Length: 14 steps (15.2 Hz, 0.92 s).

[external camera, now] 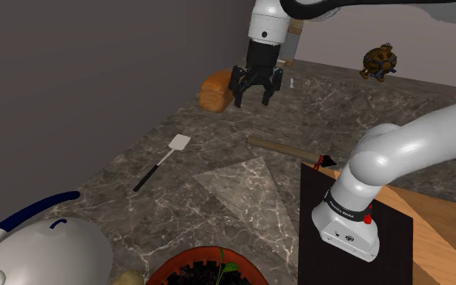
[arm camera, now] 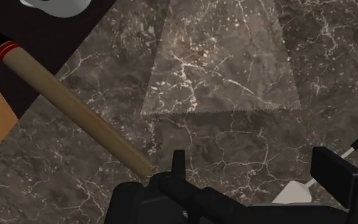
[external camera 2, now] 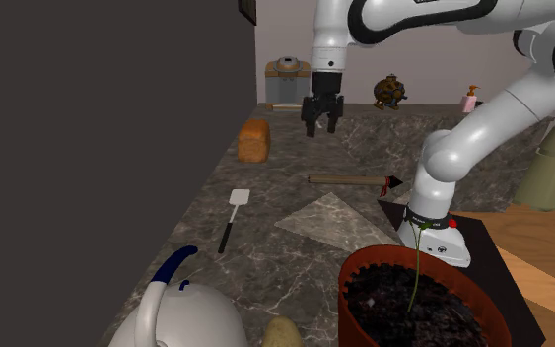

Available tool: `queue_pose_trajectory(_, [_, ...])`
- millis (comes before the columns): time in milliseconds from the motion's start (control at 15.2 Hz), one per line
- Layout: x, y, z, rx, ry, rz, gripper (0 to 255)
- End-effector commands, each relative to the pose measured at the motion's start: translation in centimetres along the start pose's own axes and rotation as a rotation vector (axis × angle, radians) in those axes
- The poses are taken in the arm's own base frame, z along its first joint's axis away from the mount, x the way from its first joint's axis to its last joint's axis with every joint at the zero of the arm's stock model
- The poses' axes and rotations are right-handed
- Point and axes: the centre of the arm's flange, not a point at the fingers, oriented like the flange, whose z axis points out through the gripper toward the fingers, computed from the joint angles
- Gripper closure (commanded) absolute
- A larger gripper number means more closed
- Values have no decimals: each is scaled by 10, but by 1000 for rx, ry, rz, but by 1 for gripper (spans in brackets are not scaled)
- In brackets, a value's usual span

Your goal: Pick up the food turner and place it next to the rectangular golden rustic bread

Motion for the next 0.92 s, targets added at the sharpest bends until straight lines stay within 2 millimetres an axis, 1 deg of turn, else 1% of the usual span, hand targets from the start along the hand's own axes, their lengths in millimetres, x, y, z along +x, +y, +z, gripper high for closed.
queue_pose_trajectory(0, [1, -22, 15, -1, -1, 70, 0])
queue_pose_trajectory(396, [19, -86, 60, -8, -6, 265, 0])
queue_pose_trajectory(858, [55, -153, 113, -15, -10, 493, 0])
